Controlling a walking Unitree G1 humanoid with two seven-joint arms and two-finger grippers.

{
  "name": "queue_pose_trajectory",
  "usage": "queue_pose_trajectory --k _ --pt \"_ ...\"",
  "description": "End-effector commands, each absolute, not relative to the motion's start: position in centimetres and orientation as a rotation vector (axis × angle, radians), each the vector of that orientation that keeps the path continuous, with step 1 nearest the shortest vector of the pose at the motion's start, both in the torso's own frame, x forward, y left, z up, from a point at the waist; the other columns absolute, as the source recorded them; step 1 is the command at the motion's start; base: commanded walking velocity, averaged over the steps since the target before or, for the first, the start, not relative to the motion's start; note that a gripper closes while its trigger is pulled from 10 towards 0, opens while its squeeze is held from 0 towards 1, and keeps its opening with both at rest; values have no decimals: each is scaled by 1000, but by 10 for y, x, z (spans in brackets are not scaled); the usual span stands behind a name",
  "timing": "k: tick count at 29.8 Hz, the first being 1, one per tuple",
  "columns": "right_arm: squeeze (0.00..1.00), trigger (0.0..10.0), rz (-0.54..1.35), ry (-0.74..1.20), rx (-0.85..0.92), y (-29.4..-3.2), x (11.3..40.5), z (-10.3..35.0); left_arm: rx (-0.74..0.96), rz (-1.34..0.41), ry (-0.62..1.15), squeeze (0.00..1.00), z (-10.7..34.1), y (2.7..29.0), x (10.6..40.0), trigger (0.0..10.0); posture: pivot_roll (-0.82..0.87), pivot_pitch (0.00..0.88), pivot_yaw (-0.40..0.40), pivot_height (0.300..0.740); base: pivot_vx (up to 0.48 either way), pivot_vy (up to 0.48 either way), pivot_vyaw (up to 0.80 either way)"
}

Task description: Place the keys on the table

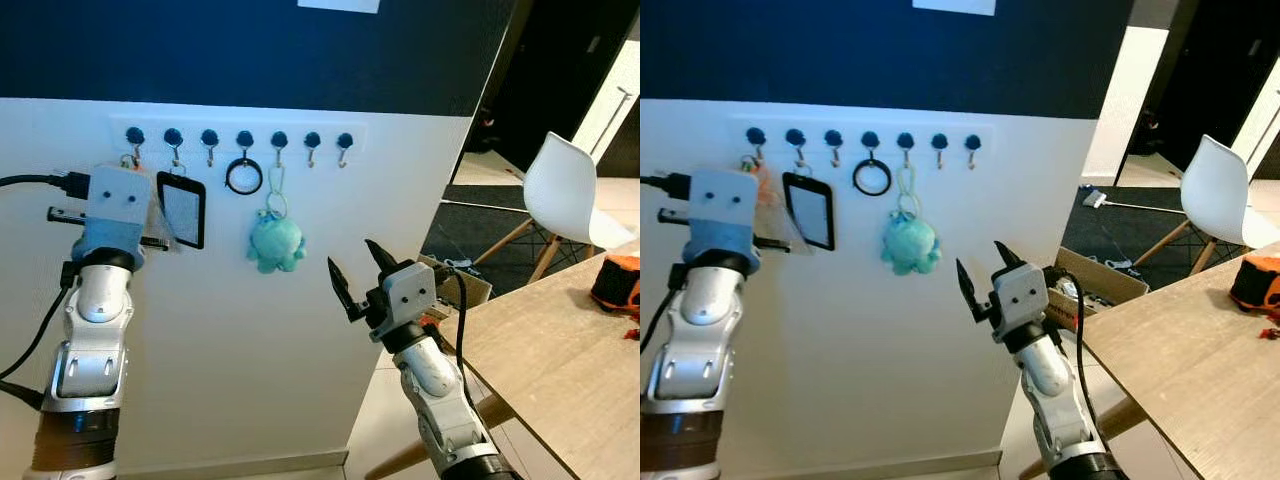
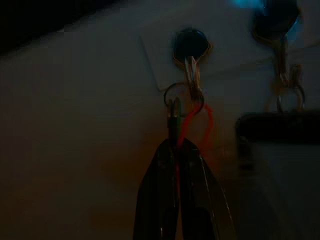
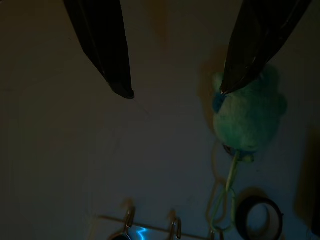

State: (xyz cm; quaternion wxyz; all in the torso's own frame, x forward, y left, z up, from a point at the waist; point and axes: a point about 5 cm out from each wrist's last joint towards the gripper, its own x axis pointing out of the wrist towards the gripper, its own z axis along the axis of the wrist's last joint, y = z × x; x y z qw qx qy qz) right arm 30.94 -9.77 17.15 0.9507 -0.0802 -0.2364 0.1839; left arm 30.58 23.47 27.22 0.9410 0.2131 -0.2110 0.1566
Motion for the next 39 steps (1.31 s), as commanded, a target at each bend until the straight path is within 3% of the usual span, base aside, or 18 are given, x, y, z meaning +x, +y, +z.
queue_pose_trajectory --k 1,16,23,26,39 --pt "0 10000 372 -473 -160 -98 308 169 440 354 -511 0 287 236 300 10000 143 18 -36 740 0 0 0" --pt "0 10000 377 -469 -157 -97 308 168 517 261 -375 0 251 233 288 10000 154 34 -35 740 0 0 0" --pt "0 10000 381 -466 -155 -97 307 167 475 187 -352 0 246 230 284 10000 160 39 -39 740 0 0 0" --pt "0 10000 389 -464 -152 -95 307 167 356 51 -342 0 251 219 288 10000 163 43 -44 740 0 0 0" --pt "0 10000 387 -460 -152 -95 304 165 245 41 -473 0 290 221 294 10000 144 54 -32 740 0 0 0"
